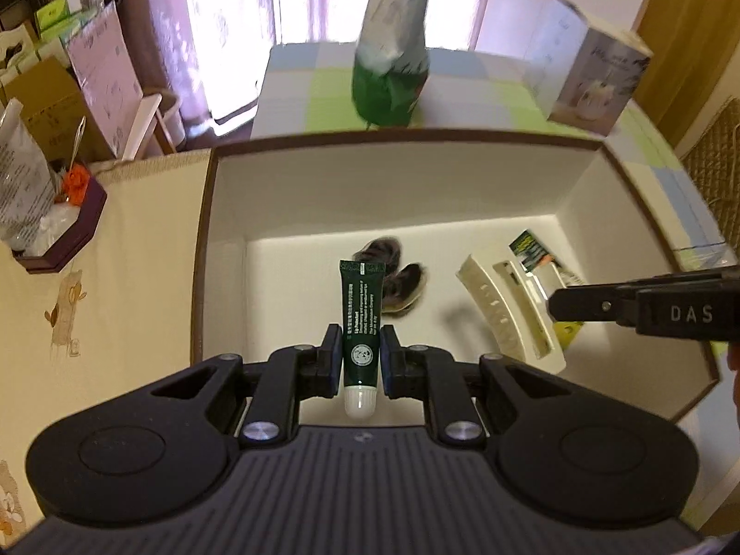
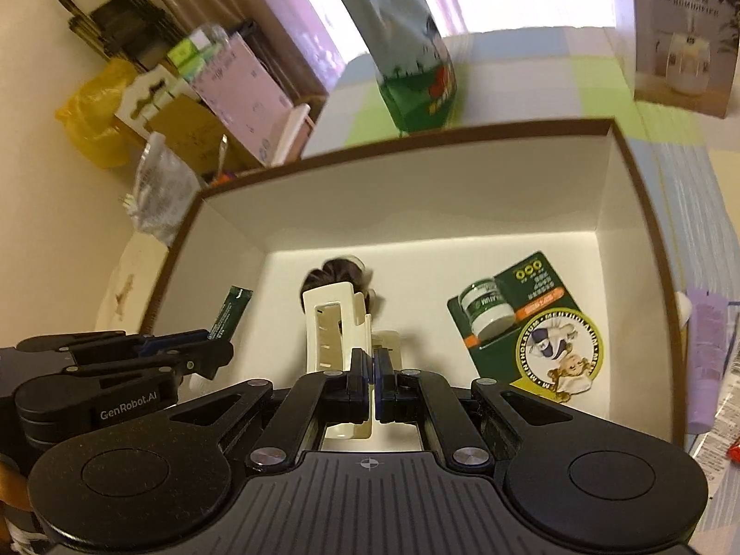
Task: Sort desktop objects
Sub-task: 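Release the hair clip and the tube into the box from both tools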
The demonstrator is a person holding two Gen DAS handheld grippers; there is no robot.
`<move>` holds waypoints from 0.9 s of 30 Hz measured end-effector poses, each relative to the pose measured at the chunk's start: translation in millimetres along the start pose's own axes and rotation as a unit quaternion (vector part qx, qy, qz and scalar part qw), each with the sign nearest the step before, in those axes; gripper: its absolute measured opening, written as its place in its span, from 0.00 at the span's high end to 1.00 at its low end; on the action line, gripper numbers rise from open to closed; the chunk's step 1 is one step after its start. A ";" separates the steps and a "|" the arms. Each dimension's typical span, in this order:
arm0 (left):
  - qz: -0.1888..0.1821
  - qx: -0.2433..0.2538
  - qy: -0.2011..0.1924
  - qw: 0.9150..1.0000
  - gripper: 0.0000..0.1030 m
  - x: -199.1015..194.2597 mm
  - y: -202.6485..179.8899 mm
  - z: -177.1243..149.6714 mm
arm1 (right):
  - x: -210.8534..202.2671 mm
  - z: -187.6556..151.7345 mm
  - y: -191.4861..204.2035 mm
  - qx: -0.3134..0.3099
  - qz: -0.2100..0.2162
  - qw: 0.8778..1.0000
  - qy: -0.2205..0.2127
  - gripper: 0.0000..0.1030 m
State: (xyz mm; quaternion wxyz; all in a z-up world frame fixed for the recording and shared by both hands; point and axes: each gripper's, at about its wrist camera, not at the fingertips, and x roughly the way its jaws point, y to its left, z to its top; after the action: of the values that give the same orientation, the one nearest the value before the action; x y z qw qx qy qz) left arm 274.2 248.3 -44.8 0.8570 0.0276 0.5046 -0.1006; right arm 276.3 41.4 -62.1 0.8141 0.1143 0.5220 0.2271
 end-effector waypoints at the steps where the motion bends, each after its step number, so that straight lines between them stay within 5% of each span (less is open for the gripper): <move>1: 0.000 0.000 0.007 1.000 0.88 4.8 2.1 0.5 | 4.0 0.6 -0.9 0.003 -0.004 1.000 0.005 0.96; 23: -0.023 0.014 0.101 0.994 0.87 68.7 -0.1 9.5 | 51.2 8.7 -5.8 0.004 -0.083 0.995 0.058 0.95; 27: -0.016 0.015 0.103 0.994 0.65 69.1 -0.9 9.6 | 54.8 7.9 -0.8 -0.020 -0.093 0.993 0.066 0.95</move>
State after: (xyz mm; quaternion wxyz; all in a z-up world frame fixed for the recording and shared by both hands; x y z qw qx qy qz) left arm 314.8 236.1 -100.2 0.7982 0.0421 0.5891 -0.1186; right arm 302.9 67.9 -102.8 0.7976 0.0337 0.5786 0.1673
